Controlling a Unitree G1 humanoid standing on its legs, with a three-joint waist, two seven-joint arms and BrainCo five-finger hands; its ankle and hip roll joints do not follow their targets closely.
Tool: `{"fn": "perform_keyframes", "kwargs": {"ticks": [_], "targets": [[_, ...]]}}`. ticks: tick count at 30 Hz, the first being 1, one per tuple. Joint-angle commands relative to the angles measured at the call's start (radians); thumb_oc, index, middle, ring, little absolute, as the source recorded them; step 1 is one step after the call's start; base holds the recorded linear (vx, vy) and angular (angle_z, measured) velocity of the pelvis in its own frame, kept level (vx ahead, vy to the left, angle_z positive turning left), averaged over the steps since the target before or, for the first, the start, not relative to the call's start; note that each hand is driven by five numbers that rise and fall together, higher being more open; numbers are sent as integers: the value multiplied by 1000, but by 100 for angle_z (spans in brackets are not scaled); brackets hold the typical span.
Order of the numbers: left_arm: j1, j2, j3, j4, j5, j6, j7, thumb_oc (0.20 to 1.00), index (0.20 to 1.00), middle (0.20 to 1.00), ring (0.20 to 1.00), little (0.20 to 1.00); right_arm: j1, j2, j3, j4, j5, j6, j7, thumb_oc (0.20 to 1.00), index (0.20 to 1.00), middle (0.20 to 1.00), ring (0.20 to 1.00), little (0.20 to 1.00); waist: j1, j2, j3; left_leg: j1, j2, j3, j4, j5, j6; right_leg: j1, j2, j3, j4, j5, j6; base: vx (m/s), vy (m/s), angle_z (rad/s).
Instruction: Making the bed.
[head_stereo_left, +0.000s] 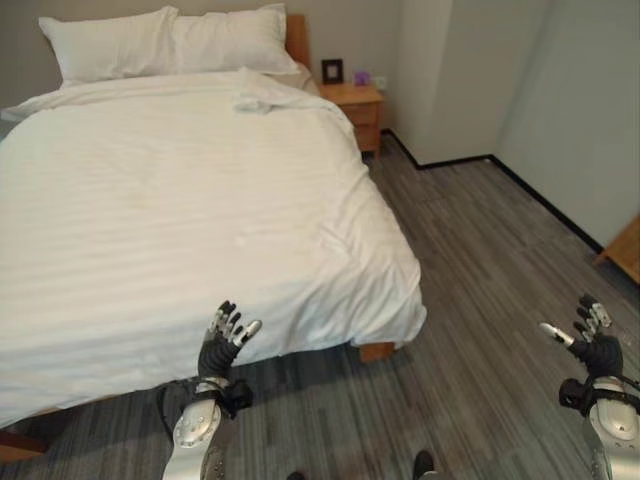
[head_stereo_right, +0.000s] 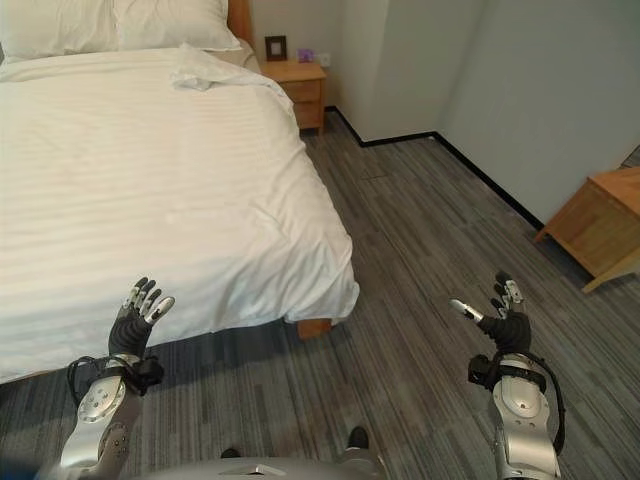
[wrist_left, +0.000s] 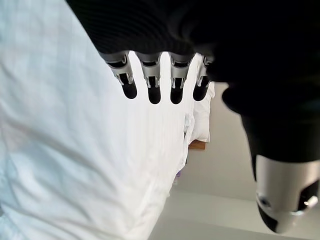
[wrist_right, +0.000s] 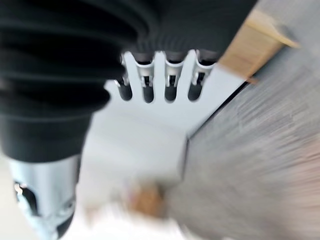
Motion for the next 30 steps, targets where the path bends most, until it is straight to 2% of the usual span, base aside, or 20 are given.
{"fn": "perform_keyframes", "kwargs": {"ticks": [1,5,7,8,10,11,13,15,16,17,18,19,20,23,24,25,26,27,29,30], "targets": [[-48,7,-57,1,66,-44,17,1000,1000,1000,1000,1000,-71,-69,41,-31,-106,-11,6,1000,1000,1000,1000,1000,77,43,46,-34,-25,-20,66,-39,5,63,50,-81,19,-157,-28,-33,-101,30],[-102,49,-91,-13,112,-48,26,1000,1000,1000,1000,1000,-81,-55,60,-2,-84,-17,-12,1000,1000,1000,1000,1000,61,43,32,-21,1,-19,45,0,-15,74,79,-74,19,-173,-46,-21,-133,13],[-139,63,-110,-14,110,-47,26,1000,1000,1000,1000,1000,-93,-58,69,5,-78,-21,-25,1000,1000,1000,1000,1000,56,33,55,-82,44,-9,210,16,-37,89,97,-69,19,-196,-74,-42,-184,4],[-140,63,-110,-13,110,-47,27,1000,1000,1000,1000,1000,-94,-57,68,5,-78,-21,-25,1000,1000,1000,1000,1000,56,34,56,-87,48,-11,219,12,-38,88,99,-70,19,-197,-75,-44,-176,-2],[-164,66,-126,-4,99,-43,29,1000,1000,1000,1000,1000,-99,-61,73,-3,-75,-19,-33,1000,1000,1000,1000,1000,56,30,86,-145,103,-37,378,103,-62,109,124,-49,19,-210,-100,-8,-188,-5],[-179,69,-136,-2,98,-38,38,1000,1000,1000,1000,1000,-102,-60,79,-8,-72,-15,-38,1000,1000,1000,1000,1000,66,24,104,-176,106,-95,452,148,-61,114,129,-31,19,-205,-112,-12,-191,-25],[-183,63,-139,-2,93,-38,42,1000,1000,1000,1000,1000,-99,-61,84,-31,-65,-13,-28,1000,1000,1000,1000,1000,74,1,122,-253,74,-149,628,118,-42,113,117,3,19,-204,-130,1,-176,-71],[-190,53,-146,-5,80,-41,43,1000,1000,1000,1000,1000,-98,-60,94,-40,-64,-8,-17,1000,1000,1000,1000,1000,84,-12,126,-330,-6,-195,758,44,-16,112,107,38,19,-204,-132,89,-114,-123],[-192,44,-156,-4,63,-44,41,1000,1000,1000,1000,1000,-92,-49,104,-40,-61,-6,-14,1000,1000,1000,1000,1000,85,-10,121,-349,-75,-193,734,-23,8,112,111,63,19,-210,-127,280,-81,-188],[-203,42,-158,1,55,-46,39,1000,1000,1000,1000,1000,-93,-47,112,-44,-64,-3,-7,1000,1000,1000,1000,1000,81,-2,118,-356,-97,-123,599,-46,36,118,130,95,19,-218,-113,482,-18,-147],[-213,31,-170,5,52,-49,45,1000,1000,1000,1000,1000,-101,-41,123,-49,-62,-9,-2,1000,1000,1000,1000,1000,75,17,113,-359,-95,-87,422,-29,44,131,157,122,19,-238,-104,744,63,-98],[-209,17,-188,20,49,-50,47,1000,1000,1000,1000,1000,-102,-45,145,-52,-72,-15,1,1000,1000,1000,1000,1000,79,36,107,-306,-126,-85,149,48,33,162,175,139,19,-269,-87,729,106,-60],[-213,9,-202,24,39,-48,49,1000,1000,1000,1000,1000,-111,-48,163,-53,-81,-17,4,1000,1000,1000,1000,1000,84,39,107,-300,-131,-111,77,75,32,176,180,150,19,-284,-83,624,79,-71],[-217,-1,-234,29,26,-45,47,1000,1000,1000,1000,1000,-122,-33,191,-59,-111,-13,15,1000,1000,1000,1000,1000,83,33,79,-259,-140,-158,23,93,51,223,172,165,19,-302,-68,572,75,-118],[-217,15,-248,22,38,-37,45,1000,1000,1000,1000,1000,-115,-8,198,-76,-131,-13,23,1000,1000,1000,1000,1000,89,-4,72,-215,-154,-135,31,62,86,216,152,164,172,-302,-53,830,99,-108],[-233,40,-261,14,52,-30,52,1000,1000,1000,1000,1000,-127,8,209,-95,-142,-12,30,1000,1000,1000,1000,1000,88,-23,90,-157,-154,-106,42,3,123,61,134,179,480,-172,50,806,144,-87],[-244,46,-266,15,54,-27,60,1000,1000,1000,1000,1000,-136,11,213,-102,-146,-8,32,1000,1000,1000,1000,1000,78,-16,102,-119,-150,-103,36,-13,134,5,111,167,578,-118,87,423,101,-116],[-245,46,-266,15,53,-27,60,1000,1000,1000,1000,1000,-137,10,213,-102,-146,-8,32,1000,1000,1000,1000,1000,81,-13,100,-124,-145,-100,36,-11,133,-1,115,169,577,-113,86,278,101,-102],[-273,55,-275,21,53,-21,76,1000,1000,1000,1000,1000,-164,19,225,-99,-144,-5,22,1000,1000,1000,1000,1000,60,18,126,-54,-118,-97,23,-38,140,-105,99,144,699,-73,91,378,121,-33],[-277,63,-269,17,56,-17,73,1000,1000,1000,1000,1000,-170,21,220,-104,-145,-1,21,1000,1000,1000,1000,1000,59,22,130,-26,-115,-90,15,-53,135,-134,58,97,687,-90,82,497,96,35]]}}
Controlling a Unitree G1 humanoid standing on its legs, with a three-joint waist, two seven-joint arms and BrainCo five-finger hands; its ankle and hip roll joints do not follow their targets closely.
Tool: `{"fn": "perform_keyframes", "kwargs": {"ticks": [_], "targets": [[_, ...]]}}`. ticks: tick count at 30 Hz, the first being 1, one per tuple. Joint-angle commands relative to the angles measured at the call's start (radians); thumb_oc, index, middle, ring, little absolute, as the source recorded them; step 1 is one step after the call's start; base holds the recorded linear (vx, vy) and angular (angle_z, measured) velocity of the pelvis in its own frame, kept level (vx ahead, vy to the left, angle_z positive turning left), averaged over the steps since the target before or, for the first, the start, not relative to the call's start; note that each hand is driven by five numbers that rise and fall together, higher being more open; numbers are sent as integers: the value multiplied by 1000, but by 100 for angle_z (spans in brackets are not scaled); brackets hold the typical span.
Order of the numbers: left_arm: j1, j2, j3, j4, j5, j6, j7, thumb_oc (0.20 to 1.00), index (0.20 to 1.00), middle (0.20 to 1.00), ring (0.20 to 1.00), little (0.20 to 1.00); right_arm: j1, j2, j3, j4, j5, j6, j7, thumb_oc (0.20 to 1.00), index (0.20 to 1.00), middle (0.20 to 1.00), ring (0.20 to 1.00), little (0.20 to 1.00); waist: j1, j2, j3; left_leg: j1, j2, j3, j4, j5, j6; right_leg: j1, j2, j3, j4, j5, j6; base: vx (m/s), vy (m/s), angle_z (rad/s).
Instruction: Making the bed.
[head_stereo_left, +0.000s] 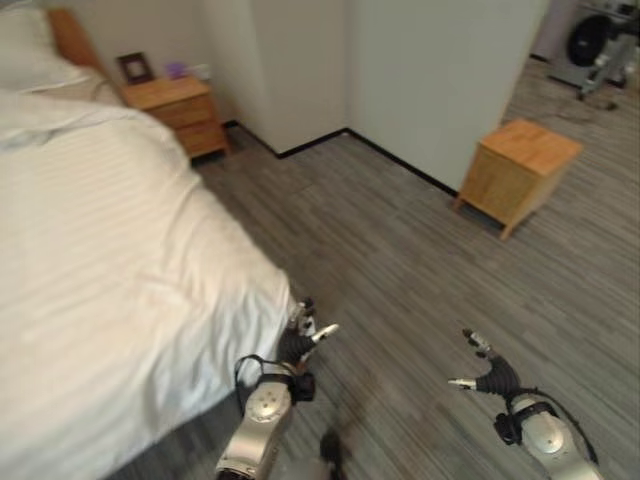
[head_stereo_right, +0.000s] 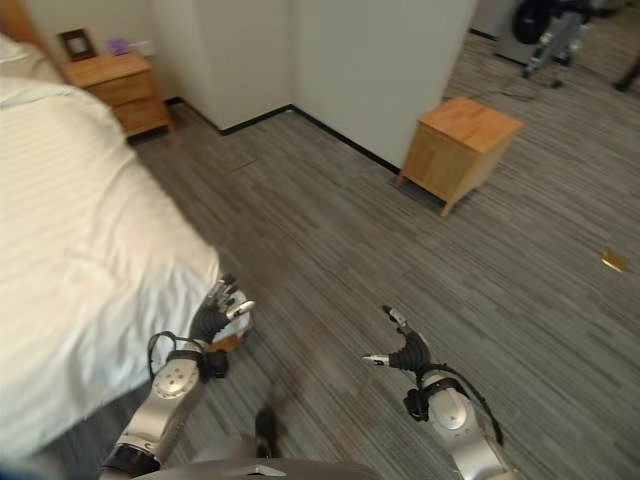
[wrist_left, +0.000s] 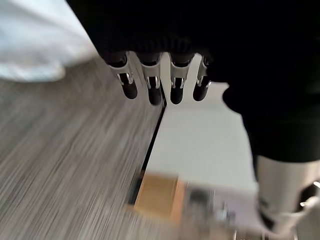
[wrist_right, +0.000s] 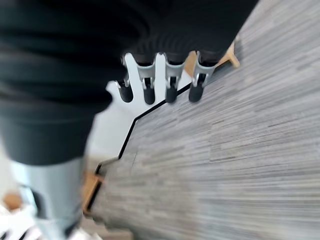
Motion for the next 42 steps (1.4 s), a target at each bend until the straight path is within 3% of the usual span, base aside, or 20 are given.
{"fn": "perform_keyframes", "kwargs": {"ticks": [1,3,4,7,12,14,15,16,19,22,24,26,27,33,35,36,37,39,40,42], "targets": [[-20,67,54,-78,3,-40,9,1000,1000,1000,1000,1000,-130,7,-80,23,-18,-34,-17,1000,1000,1000,1000,1000,68,9,20,22,39,26,-61,55,-87,169,-31,-50,-325,209,23,517,49,52],[-16,74,62,-74,4,-40,-2,1000,1000,1000,1000,1000,-123,11,-85,10,-4,-38,-13,1000,1000,1000,1000,1000,53,9,25,73,33,6,-65,16,-104,136,-17,-70,-477,158,-15,651,-42,70],[-1,74,82,-66,10,-39,-10,1000,1000,1000,1000,1000,-108,13,-88,4,5,-40,-11,1000,1000,1000,1000,1000,36,-1,20,124,26,-14,-65,-31,-125,143,-1,-76,-735,186,-31,598,-93,74],[10,70,109,-45,21,-40,-15,1000,1000,1000,1000,1000,-93,16,-90,-6,-11,-34,-4,1000,1000,1000,1000,1000,16,-5,6,194,34,-40,-65,-89,-156,69,-28,-58,-949,275,-1,578,-110,63],[22,64,113,-39,25,-48,-15,1000,1000,1000,1000,1000,-43,12,-100,-16,-46,-24,8,1000,1000,1000,1000,1000,-14,6,-25,280,73,-122,-1,-136,-176,73,-33,9,-918,317,2,592,-145,88],[28,46,106,-43,16,-52,-8,1000,1000,1000,1000,1000,-47,-14,-92,9,-40,-31,9,1000,1000,1000,1000,1000,2,13,-18,167,104,-151,416,41,-225,176,-8,-28,-920,318,-63,627,-314,132],[27,47,106,-43,16,-52,-8,1000,1000,1000,1000,1000,-48,-14,-92,10,-40,-31,9,1000,1000,1000,1000,1000,-2,10,-20,159,101,-157,421,42,-225,173,-11,-31,-921,320,-63,293,-281,106],[27,40,109,-45,-4,-45,-7,1000,1000,1000,1000,1000,-62,-26,-82,4,-40,-27,3,1000,1000,1000,1000,1000,15,2,-7,65,115,-152,572,129,-231,228,3,-51,-927,292,-102,262,-306,67],[12,37,101,-67,-53,-45,-18,1000,1000,1000,1000,1000,-86,-60,-74,-14,-33,-31,-14,1000,1000,1000,1000,1000,60,-23,44,-96,171,-56,762,124,-218,349,13,-96,-949,223,-148,399,-321,30],[24,22,111,-64,-84,-45,-17,1000,1000,1000,1000,1000,-127,-72,-61,-5,-46,-23,-11,1000,1000,1000,1000,1000,91,-17,50,-158,182,18,662,90,-227,395,-6,-129,-949,187,-129,347,-65,24],[75,13,125,-83,-81,-52,-27,1000,1000,1000,1000,1000,-147,-58,-43,5,-42,-28,-2,1000,1000,1000,1000,1000,128,-23,25,-207,106,69,453,40,-191,435,-6,-136,-949,152,-110,618,12,-13],[115,-8,128,-87,-72,-51,-36,1000,1000,1000,1000,1000,-171,-44,-11,27,-69,-36,6,1000,1000,1000,1000,1000,152,1,-14,-197,106,186,69,154,-193,504,38,-170,-949,92,-91,784,82,-2],[118,-9,128,-84,-69,-49,-35,1000,1000,1000,1000,1000,-179,-38,-4,26,-75,-35,2,1000,1000,1000,1000,1000,159,-1,-23,-183,104,193,9,165,-204,529,43,-172,-949,72,-87,632,59,31],[151,5,146,-75,-55,-46,-16,1000,1000,1000,1000,1000,-230,-22,25,42,-75,-34,-4,1000,1000,1000,1000,1000,201,-18,-63,-249,153,238,-62,233,-230,645,39,-216,-949,32,-58,569,99,57],[176,26,159,-81,-45,-47,-2,1000,1000,1000,1000,1000,-221,-2,27,41,-84,-32,-1,1000,1000,1000,1000,1000,226,-41,-87,-233,124,204,-65,237,-193,669,5,-216,-887,39,-25,662,201,54],[167,44,157,-79,-15,-36,1,1000,1000,1000,1000,1000,-211,13,20,36,-96,-29,-7,1000,1000,1000,1000,1000,236,-67,-86,-207,77,186,-65,204,-151,617,-47,-201,-683,119,6,1014,419,33],[158,56,152,-72,5,-27,13,1000,1000,1000,1000,1000,-191,28,4,40,-108,-22,-20,1000,1000,1000,1000,1000,219,-86,-71,-135,28,189,-65,126,-99,509,-110,-158,-406,334,65,948,409,47],[131,89,153,-72,17,-24,26,1000,1000,1000,1000,1000,-187,46,-11,54,-105,-16,-40,1000,1000,1000,1000,1000,189,-50,-44,-59,52,206,-65,101,-78,380,-150,-136,-244,423,65,872,277,81],[106,103,148,-72,19,-28,31,1000,1000,1000,1000,1000,-156,51,-36,65,-95,-11,-58,1000,1000,1000,1000,1000,125,-16,-19,33,58,170,-65,43,-86,228,-141,-128,-304,315,23,793,150,68],[93,106,142,-78,18,-31,24,1000,1000,1000,1000,1000,-125,53,-51,64,-81,-5,-57,1000,1000,1000,1000,1000,88,-2,-8,88,59,140,-65,14,-103,188,-121,-152,-413,250,-1,773,5,79]]}}
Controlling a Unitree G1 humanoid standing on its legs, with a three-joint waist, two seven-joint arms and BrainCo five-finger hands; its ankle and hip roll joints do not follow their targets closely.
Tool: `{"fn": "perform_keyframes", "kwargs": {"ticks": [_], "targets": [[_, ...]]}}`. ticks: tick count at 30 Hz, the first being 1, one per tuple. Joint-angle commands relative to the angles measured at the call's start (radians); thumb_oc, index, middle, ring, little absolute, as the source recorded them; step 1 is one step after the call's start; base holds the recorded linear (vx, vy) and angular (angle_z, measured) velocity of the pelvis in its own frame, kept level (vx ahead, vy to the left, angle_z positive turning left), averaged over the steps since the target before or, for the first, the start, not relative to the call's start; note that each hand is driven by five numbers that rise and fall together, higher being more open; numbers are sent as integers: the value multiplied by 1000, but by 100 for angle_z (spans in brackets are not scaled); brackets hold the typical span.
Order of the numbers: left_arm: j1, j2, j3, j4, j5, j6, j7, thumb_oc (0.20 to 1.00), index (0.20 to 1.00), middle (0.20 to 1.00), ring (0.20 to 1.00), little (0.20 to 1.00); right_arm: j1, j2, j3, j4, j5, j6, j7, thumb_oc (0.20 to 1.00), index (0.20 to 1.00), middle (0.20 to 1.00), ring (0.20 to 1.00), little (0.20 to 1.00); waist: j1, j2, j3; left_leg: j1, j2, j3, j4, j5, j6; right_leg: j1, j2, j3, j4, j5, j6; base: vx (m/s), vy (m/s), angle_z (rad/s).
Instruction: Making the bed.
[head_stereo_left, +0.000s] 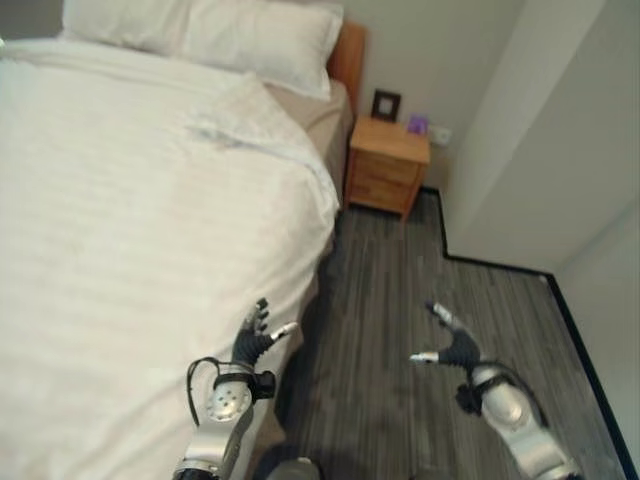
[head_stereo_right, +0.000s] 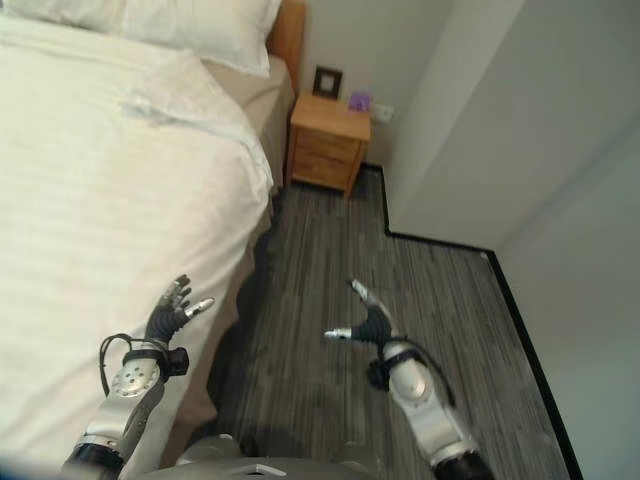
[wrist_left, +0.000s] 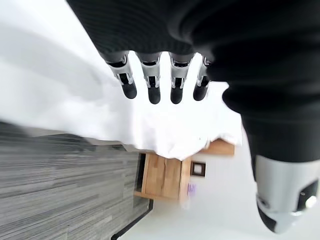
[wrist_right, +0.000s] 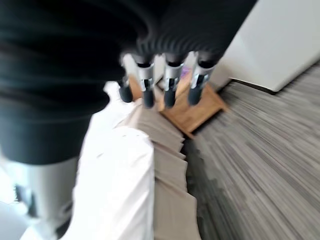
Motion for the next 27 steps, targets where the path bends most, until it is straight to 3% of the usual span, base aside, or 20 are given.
{"fn": "perform_keyframes", "kwargs": {"ticks": [1,2,3,4,9,11,12,13,14,15,16,17,19,20,21,22,23,24,26,27], "targets": [[-9,11,-3,-90,44,-55,2,1000,1000,1000,1000,1000,-42,-81,-97,-24,23,-23,-49,1000,1000,1000,1000,1000,-33,29,11,43,63,24,-171,160,-136,257,129,-75,-535,19,-47,570,-63,93],[-8,11,-4,-90,44,-55,1,1000,1000,1000,1000,1000,-41,-81,-97,-24,23,-23,-49,1000,1000,1000,1000,1000,-36,31,12,46,66,22,-171,159,-137,265,133,-79,-542,22,-47,660,-169,101],[-10,8,7,-90,50,-60,-1,1000,1000,1000,1000,1000,-14,-73,-97,-7,29,-21,-53,1000,1000,1000,1000,1000,-61,24,5,103,65,-4,-171,115,-168,259,166,-59,-805,32,-44,717,-186,98],[-16,6,9,-87,54,-62,-2,1000,1000,1000,1000,1000,-4,-68,-96,3,29,-23,-55,1000,1000,1000,1000,1000,-73,25,3,132,72,-14,-171,96,-183,247,169,-39,-913,63,-33,709,-186,100],[-35,0,15,-71,59,-74,-4,1000,1000,1000,1000,1000,26,-67,-106,-2,16,-14,-43,1000,1000,1000,1000,1000,-111,47,-11,254,109,-50,-171,21,-231,144,91,11,-964,127,14,603,-195,77],[-38,-23,5,-58,56,-79,-2,1000,1000,1000,1000,1000,32,-90,-107,9,20,-18,-35,1000,1000,1000,1000,1000,-138,65,-20,263,162,-113,-22,64,-253,198,133,58,-916,148,-19,790,-388,70],[-30,-29,10,-60,47,-79,-5,1000,1000,1000,1000,1000,24,-96,-107,14,26,-20,-31,1000,1000,1000,1000,1000,-138,76,-23,246,186,-132,68,136,-268,214,148,45,-902,139,-37,354,-228,56],[-30,-29,11,-60,47,-79,-5,1000,1000,1000,1000,1000,23,-96,-107,14,27,-20,-31,1000,1000,1000,1000,1000,-140,74,-24,242,185,-135,67,139,-269,212,146,43,-903,140,-38,502,-520,37],[-13,-33,26,-77,14,-77,-7,1000,1000,1000,1000,1000,8,-120,-89,21,45,-27,-30,1000,1000,1000,1000,1000,-119,70,-9,83,235,-181,399,316,-263,285,189,22,-914,88,-116,602,-695,-3],[-5,-30,22,-102,-4,-79,-21,1000,1000,1000,1000,1000,-9,-140,-81,3,70,-36,-30,1000,1000,1000,1000,1000,-77,51,32,-41,220,-207,598,348,-245,375,205,13,-951,54,-158,597,-689,-29],[-6,-30,23,-102,-4,-79,-21,1000,1000,1000,1000,1000,-10,-140,-81,3,71,-36,-30,1000,1000,1000,1000,1000,-80,48,32,-46,217,-210,600,349,-244,374,202,11,-951,56,-159,626,-506,-65],[-15,-35,13,-121,-20,-84,-23,1000,1000,1000,1000,1000,-56,-157,-68,-8,67,-30,-30,1000,1000,1000,1000,1000,-30,36,67,-165,159,-209,648,261,-235,436,201,27,-964,22,-157,318,-182,-53],[-19,-47,10,-116,-26,-86,-17,1000,1000,1000,1000,1000,-76,-160,-62,-10,61,-30,-31,1000,1000,1000,1000,1000,-18,42,70,-211,139,-184,597,234,-236,457,200,22,-964,5,-150,447,-142,-34],[-23,-56,8,-124,-32,-90,-12,1000,1000,1000,1000,1000,-95,-164,-57,-15,57,-29,-30,1000,1000,1000,1000,1000,-4,46,68,-252,124,-136,521,214,-236,483,202,16,-964,-13,-143,820,-112,-59],[-21,-62,-1,-142,-31,-102,-23,1000,1000,1000,1000,1000,-128,-153,-34,-14,60,-33,-24,1000,1000,1000,1000,1000,17,47,42,-267,103,-16,283,201,-204,528,219,13,-964,-59,-133,635,-71,-64],[-20,-61,-1,-142,-30,-102,-23,1000,1000,1000,1000,1000,-128,-153,-34,-14,60,-34,-24,1000,1000,1000,1000,1000,19,44,43,-262,99,-13,277,203,-203,530,215,15,-964,-60,-132,690,-38,-47],[-10,-63,-4,-167,-24,-100,-29,1000,1000,1000,1000,1000,-121,-144,-35,-20,60,-41,-28,1000,1000,1000,1000,1000,14,63,28,-245,91,112,67,267,-208,562,250,0,-964,-98,-129,727,-116,6],[-19,-65,-7,-192,-22,-100,-37,1000,1000,1000,1000,1000,-130,-135,-32,-31,52,-45,-28,1000,1000,1000,1000,1000,5,65,-8,-223,75,262,-47,274,-198,624,300,-26,-944,-150,-127,740,-106,27],[-28,-61,-7,-218,-20,-100,-35,1000,1000,1000,1000,1000,-140,-130,-30,-36,43,-47,-32,1000,1000,1000,1000,1000,6,62,-17,-206,64,301,-87,274,-178,624,307,-45,-874,-181,-118,549,-67,68],[-28,-49,6,-264,-27,-111,-28,1000,1000,1000,1000,1000,-164,-125,-26,-58,34,-44,-23,1000,1000,1000,1000,1000,26,59,-27,-169,48,262,-114,247,-133,605,302,-80,-750,-191,-93,809,119,66]]}}
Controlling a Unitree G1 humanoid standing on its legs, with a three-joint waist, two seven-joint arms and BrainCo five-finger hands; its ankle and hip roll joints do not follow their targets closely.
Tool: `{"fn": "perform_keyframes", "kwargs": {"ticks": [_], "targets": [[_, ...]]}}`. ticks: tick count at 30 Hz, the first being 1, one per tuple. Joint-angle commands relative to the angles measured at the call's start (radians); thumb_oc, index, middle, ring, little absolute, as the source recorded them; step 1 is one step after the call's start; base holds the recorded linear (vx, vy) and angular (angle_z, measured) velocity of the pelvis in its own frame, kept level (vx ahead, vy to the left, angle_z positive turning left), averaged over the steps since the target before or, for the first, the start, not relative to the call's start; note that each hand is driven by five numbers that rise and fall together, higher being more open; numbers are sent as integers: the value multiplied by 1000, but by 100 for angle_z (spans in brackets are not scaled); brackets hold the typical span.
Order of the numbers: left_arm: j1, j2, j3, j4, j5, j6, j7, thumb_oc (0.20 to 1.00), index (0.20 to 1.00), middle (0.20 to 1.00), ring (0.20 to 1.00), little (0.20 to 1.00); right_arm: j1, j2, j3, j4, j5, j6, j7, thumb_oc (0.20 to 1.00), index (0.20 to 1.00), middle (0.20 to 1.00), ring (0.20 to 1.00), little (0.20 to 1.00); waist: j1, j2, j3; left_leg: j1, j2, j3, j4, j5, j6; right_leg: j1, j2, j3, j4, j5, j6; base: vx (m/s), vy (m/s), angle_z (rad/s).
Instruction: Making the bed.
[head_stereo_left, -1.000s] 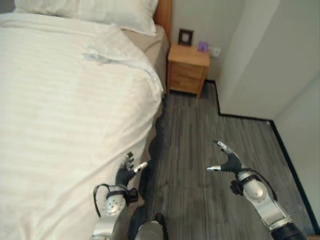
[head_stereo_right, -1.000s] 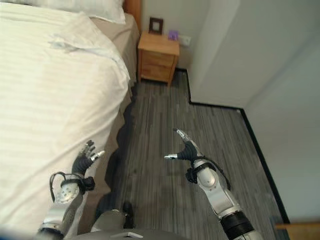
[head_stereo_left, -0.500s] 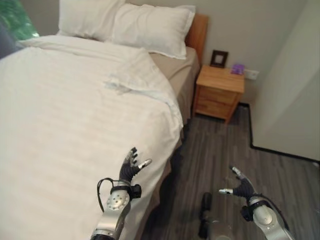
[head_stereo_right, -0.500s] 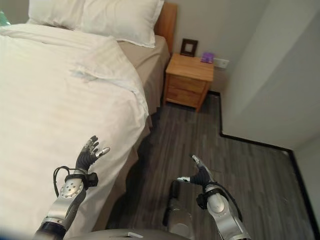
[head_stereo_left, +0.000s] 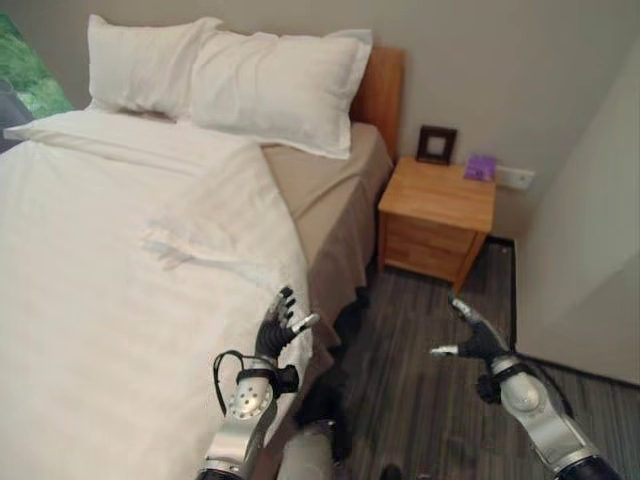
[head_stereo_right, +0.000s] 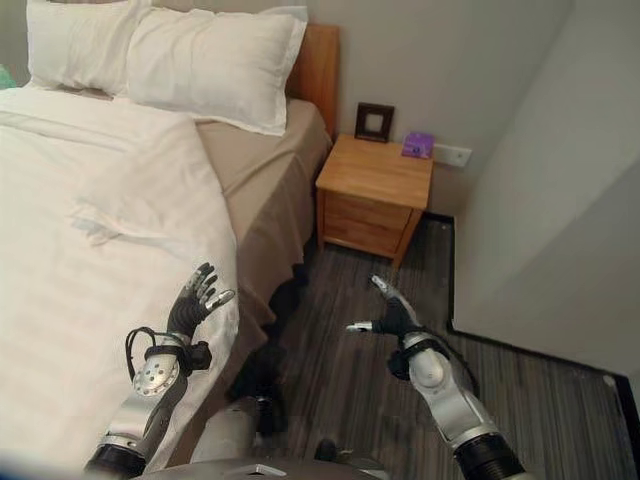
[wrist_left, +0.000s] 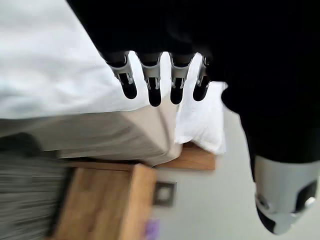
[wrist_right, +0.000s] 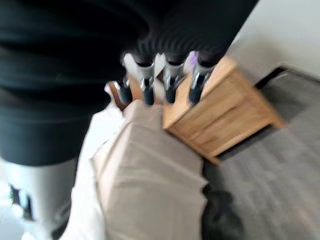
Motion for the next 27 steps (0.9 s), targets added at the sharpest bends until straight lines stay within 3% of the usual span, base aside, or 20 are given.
{"fn": "perform_keyframes", "kwargs": {"ticks": [1,2,3,4,5,6,7,8,10,11,12,13,14,16,19,21,22,24,25,27], "targets": [[-50,60,-3,-155,-30,-88,19,1000,1000,1000,1000,1000,-112,12,-32,-75,-32,-59,10,1000,1000,1000,1000,1000,55,27,-19,270,-96,-227,-171,-28,120,-155,-217,37,655,237,252,607,162,43],[-51,62,-2,-155,-31,-88,19,1000,1000,1000,1000,1000,-116,13,-30,-71,-32,-61,9,1000,1000,1000,1000,1000,53,22,-19,268,-104,-227,-174,-29,126,-168,-227,40,677,231,254,543,111,24],[-68,65,2,-160,-34,-75,29,1000,1000,1000,1000,1000,-129,26,-20,-75,-45,-47,17,1000,1000,1000,1000,1000,53,23,-6,303,-97,-224,-169,-46,137,-206,-263,25,765,298,258,228,-66,24],[-80,72,4,-170,-45,-74,41,1000,1000,1000,1000,1000,-140,33,-16,-81,-57,-46,18,1000,1000,1000,1000,1000,47,44,7,319,-72,-241,-161,-29,145,-254,-260,30,839,326,256,526,-131,112],[-80,88,24,-207,-48,-90,61,1000,1000,1000,1000,1000,-144,29,-15,-113,-76,-46,15,1000,1000,1000,1000,1000,32,55,8,365,-75,-320,-197,-32,142,-323,-310,36,850,276,229,382,-93,179],[-79,88,24,-208,-48,-89,61,1000,1000,1000,1000,1000,-144,29,-15,-113,-76,-46,15,1000,1000,1000,1000,1000,27,53,9,367,-77,-325,-199,-31,142,-321,-313,32,852,273,229,386,-79,251],[-71,85,32,-216,-54,-94,65,1000,1000,1000,1000,1000,-142,31,-13,-124,-75,-46,16,1000,1000,1000,1000,1000,19,54,7,380,-81,-359,-215,-31,136,-327,-321,28,803,256,216,207,-129,207],[-57,92,53,-235,-63,-100,71,1000,1000,1000,1000,1000,-145,26,-6,-147,-87,-55,19,1000,1000,1000,1000,1000,11,55,1,382,-75,-397,-227,-25,119,-350,-304,48,696,240,192,316,-209,208],[-23,95,109,-272,-79,-126,81,1000,1000,1000,1000,1000,-147,17,4,-189,-110,-64,31,1000,1000,1000,1000,1000,9,38,-8,397,-74,-465,-233,-36,84,-355,-303,106,477,221,175,410,-318,179],[14,91,167,-281,-101,-146,87,1000,1000,1000,1000,1000,-161,13,16,-211,-147,-75,22,1000,1000,1000,1000,1000,15,19,-15,400,-66,-543,-234,-56,48,-318,-296,196,171,225,174,359,-286,141],[14,91,168,-281,-101,-145,87,1000,1000,1000,1000,1000,-162,14,17,-211,-148,-75,22,1000,1000,1000,1000,1000,13,19,-15,397,-65,-544,-234,-53,48,-315,-295,194,162,232,173,414,-345,165],[12,91,199,-247,-115,-150,93,1000,1000,1000,1000,1000,-196,-5,16,-210,-199,-71,8,1000,1000,1000,1000,1000,16,-2,-21,384,-69,-634,-234,-61,27,-305,-268,368,20,239,185,203,-143,156],[12,91,199,-247,-115,-150,93,1000,1000,1000,1000,1000,-196,-4,16,-209,-199,-72,8,1000,1000,1000,1000,1000,15,-1,-23,386,-69,-636,-234,-68,28,-299,-268,366,15,234,186,321,-211,232],[-13,112,230,-165,-96,-141,113,1000,1000,1000,1000,1000,-250,-33,11,-201,-219,-67,-4,1000,1000,1000,1000,1000,29,-12,-25,381,-60,-745,-234,-68,3,-313,-264,461,-6,241,188,260,-236,266],[-15,122,269,-120,-61,-127,116,1000,1000,1000,1000,1000,-255,-46,-8,-221,-214,-63,3,1000,1000,1000,1000,1000,31,-32,-30,396,-61,-810,-223,-82,-6,-292,-290,401,-9,293,191,252,-296,129],[0,101,307,-75,-99,-124,121,1000,1000,1000,1000,1000,-293,-59,-13,-207,-196,-57,3,1000,1000,1000,1000,1000,45,-20,-24,366,-34,-821,-158,-98,-47,-235,-289,334,-15,250,170,213,-298,190],[0,100,308,-75,-99,-124,121,1000,1000,1000,1000,1000,-295,-59,-12,-206,-196,-57,3,1000,1000,1000,1000,1000,41,-22,-25,361,-36,-825,-156,-96,-47,-238,-291,331,-15,251,171,66,-166,207],[27,79,329,-77,-160,-122,100,1000,1000,1000,1000,1000,-327,-75,-15,-189,-185,-41,2,1000,1000,1000,1000,1000,55,-16,-19,322,-17,-795,-121,-88,-70,-218,-295,264,-15,228,151,32,-150,129],[27,71,327,-72,-171,-118,99,1000,1000,1000,1000,1000,-340,-84,-23,-186,-184,-35,1,1000,1000,1000,1000,1000,52,-12,-11,295,-13,-769,-93,-73,-79,-205,-302,230,-15,219,147,2,-102,95],[11,60,310,-53,-191,-108,102,1000,1000,1000,1000,1000,-361,-119,-50,-164,-193,-20,-18,1000,1000,1000,1000,1000,14,-6,11,251,41,-525,-39,-49,-74,-166,-324,133,-15,201,146,-96,-60,115]]}}
